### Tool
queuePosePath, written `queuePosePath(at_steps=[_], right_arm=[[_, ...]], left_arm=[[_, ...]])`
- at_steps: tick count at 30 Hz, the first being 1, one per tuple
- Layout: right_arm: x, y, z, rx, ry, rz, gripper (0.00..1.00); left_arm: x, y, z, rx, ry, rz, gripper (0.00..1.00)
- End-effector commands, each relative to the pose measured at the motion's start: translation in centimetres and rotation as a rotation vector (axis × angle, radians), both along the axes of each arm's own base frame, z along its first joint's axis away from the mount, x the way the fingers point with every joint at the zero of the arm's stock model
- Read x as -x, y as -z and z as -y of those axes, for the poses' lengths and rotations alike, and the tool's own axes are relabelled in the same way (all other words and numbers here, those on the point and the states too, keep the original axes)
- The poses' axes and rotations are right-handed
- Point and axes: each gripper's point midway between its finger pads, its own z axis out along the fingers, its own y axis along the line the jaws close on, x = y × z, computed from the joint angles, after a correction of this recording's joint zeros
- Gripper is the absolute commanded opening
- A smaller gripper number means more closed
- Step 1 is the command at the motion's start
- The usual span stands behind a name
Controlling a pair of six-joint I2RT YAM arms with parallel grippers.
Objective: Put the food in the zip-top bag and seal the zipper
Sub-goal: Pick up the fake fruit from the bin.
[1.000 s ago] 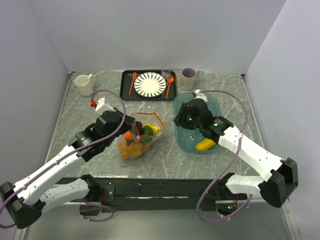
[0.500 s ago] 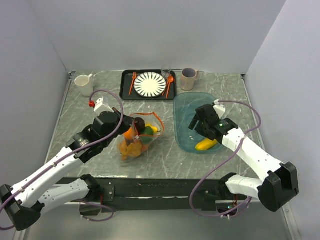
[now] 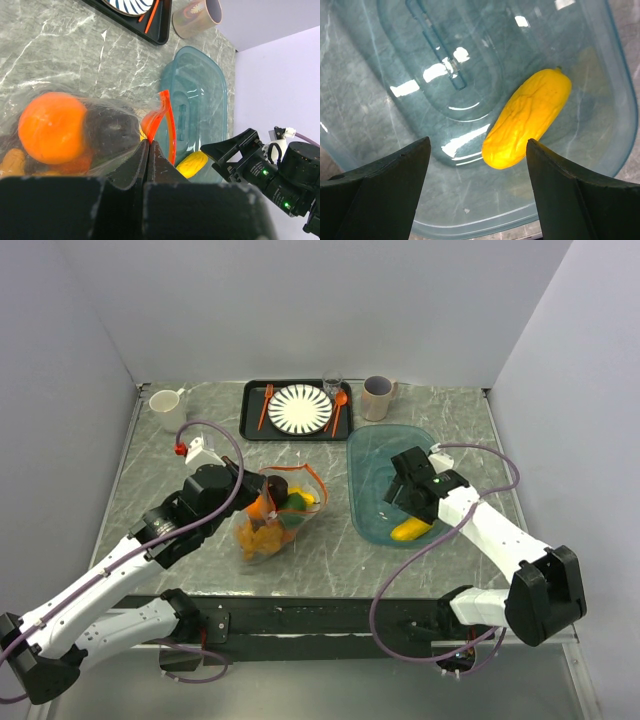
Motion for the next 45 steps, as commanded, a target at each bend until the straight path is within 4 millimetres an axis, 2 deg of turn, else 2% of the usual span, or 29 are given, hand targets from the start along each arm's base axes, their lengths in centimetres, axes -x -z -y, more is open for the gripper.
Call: queuePosePath(at_steps=[1,5,11,18,21,26,28,32,33,35,36,38,41,45], right_arm=[[-0.2,0.4,1.8,0.044,0.074,-0.009,0.84],[0.4,2.6,1.8,0.011,0.076,-0.082,0.83],[1.1,3.8,1.5,-0.022,0.083,-0.110,0.83],[2.5,6.4,1.5,-0.026,0.080,-0.173,0.81],[2.2,6.6,0.6,-0.060,0.034,-0.172,0.80],[1.3,6.5,0.9,-0.029,0.006,-0.147,0.65],[0.7,6.3,0.5,-0.033,-0.025,-0.134,0.62],[-0.7,5.9,0.0,-0.024,-0.113,-0.098,0.49],[-1.1,5.8,-0.2,-0.023,-0.130,-0.091,0.42],[-1.7,5.6,-0.3,-0.004,-0.154,-0.098,0.39],[-2.0,5.5,-0.6,-0.009,-0.174,-0.097,0.39],[-2.4,5.5,-1.3,-0.026,-0.221,-0.095,0.50],[-3.0,5.1,-1.8,-0.041,-0.244,-0.075,0.59],[-2.9,5.7,-1.6,-0.023,-0.237,-0.110,0.63]], left_arm=[[-0.5,-2.2,0.2,0.033,-0.005,0.055,0.01],[-0.5,-2.0,0.6,0.031,0.009,0.050,0.01],[-0.4,-2.2,0.3,0.033,0.004,0.057,0.01],[-0.4,-2.3,0.4,0.033,0.004,0.057,0.01],[-0.4,-2.0,0.5,0.033,0.008,0.048,0.01],[-0.3,-2.1,0.5,0.048,0.010,0.054,0.01],[-0.3,-2.3,0.4,0.046,0.008,0.055,0.01],[-0.2,-2.4,0.2,0.047,0.002,0.058,0.01],[-0.2,-2.3,0.3,0.047,0.005,0.056,0.01],[-0.2,-2.3,0.3,0.049,0.007,0.055,0.01],[-0.2,-2.2,0.3,0.049,0.005,0.053,0.01],[-0.2,-2.2,0.4,0.047,0.009,0.053,0.01],[-0.3,-2.2,0.5,0.045,0.011,0.054,0.01],[-0.2,-2.0,0.4,0.042,0.008,0.049,0.01]])
